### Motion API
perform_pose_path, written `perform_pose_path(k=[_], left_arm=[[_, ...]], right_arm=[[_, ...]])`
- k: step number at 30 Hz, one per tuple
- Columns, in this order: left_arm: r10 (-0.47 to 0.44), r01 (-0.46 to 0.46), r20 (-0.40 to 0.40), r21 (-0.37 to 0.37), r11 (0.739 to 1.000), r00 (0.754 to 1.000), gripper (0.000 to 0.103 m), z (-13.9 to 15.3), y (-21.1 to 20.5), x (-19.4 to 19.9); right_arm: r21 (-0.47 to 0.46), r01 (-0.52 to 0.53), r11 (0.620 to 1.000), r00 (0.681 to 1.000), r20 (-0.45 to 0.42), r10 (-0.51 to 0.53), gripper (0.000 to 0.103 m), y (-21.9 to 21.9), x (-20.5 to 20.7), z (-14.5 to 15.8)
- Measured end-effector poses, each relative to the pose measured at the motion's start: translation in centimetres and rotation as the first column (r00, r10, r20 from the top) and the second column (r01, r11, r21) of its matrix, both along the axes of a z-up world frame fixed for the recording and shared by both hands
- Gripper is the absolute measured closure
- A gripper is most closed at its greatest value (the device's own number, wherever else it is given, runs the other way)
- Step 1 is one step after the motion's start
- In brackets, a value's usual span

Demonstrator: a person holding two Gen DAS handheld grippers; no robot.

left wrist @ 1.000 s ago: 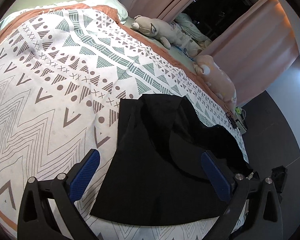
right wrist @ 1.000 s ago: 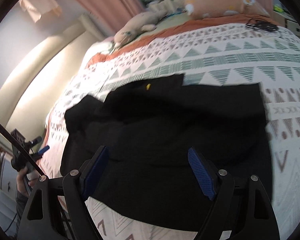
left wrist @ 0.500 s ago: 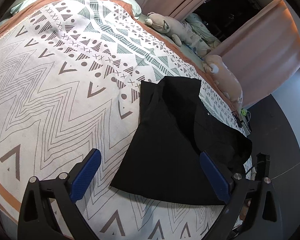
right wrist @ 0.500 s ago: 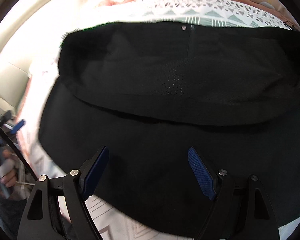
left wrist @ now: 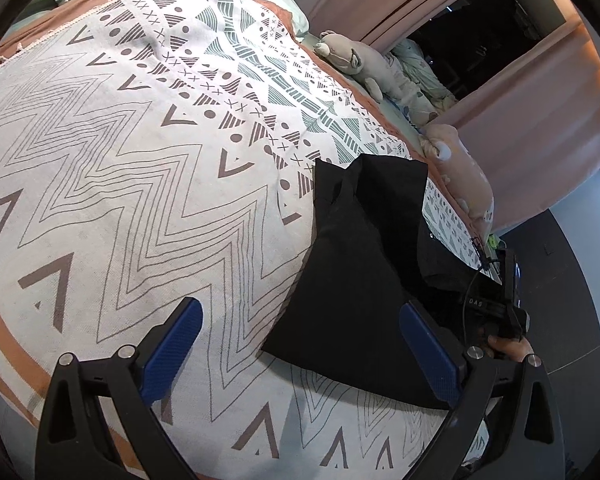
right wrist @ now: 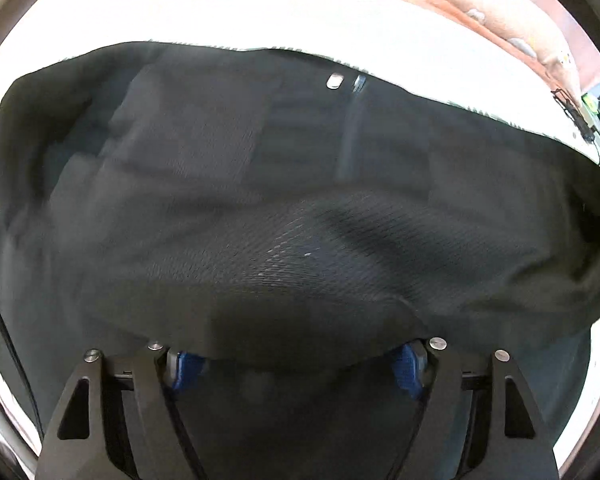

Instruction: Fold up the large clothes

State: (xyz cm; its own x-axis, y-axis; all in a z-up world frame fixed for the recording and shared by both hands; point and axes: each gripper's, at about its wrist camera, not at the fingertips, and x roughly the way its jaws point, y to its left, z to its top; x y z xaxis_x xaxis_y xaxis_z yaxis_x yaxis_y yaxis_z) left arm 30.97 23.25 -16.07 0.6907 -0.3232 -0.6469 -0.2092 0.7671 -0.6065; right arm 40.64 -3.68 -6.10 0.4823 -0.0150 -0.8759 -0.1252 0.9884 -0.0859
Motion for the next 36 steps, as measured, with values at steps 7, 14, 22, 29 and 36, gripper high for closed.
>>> perform_pose_path(k=[7,14,22,29,36], left_arm=[[0.024,-0.024,-0.015,0.001,1.0,1.0,0.002,-0.5,0.6,0.2],[0.027,-0.027,-0.016,-0.008,1.0,1.0,0.002,-0.6,0.6,0.1],[-0.012,0.011,-0.064,-0.017,1.0,0.998,0.018,-1.9,-0.6,0.8],[-0.063,0.064,-0.098,0.003,0.998,0.993,0.032,-3.1,-2.2,1.3],[-0.105,0.106,-0.137,0.001,0.994,0.985,0.054,-4.6,-2.9,3.0]], right_arm=[[-0.013,0.08,0.997,0.99,0.122,-0.078,0.03,-1.7,5.0,3.7],[0.022,0.121,0.992,0.959,0.255,-0.122,0.03,-3.2,3.9,8.5],[0.079,0.005,0.997,0.974,0.225,-0.022,0.029,-4.9,-4.0,9.3],[0.086,-0.095,0.992,0.992,0.096,0.087,0.03,-4.9,-4.7,6.8],[0.044,-0.128,0.991,0.992,-0.013,0.129,0.03,-0.8,-1.1,3.2]])
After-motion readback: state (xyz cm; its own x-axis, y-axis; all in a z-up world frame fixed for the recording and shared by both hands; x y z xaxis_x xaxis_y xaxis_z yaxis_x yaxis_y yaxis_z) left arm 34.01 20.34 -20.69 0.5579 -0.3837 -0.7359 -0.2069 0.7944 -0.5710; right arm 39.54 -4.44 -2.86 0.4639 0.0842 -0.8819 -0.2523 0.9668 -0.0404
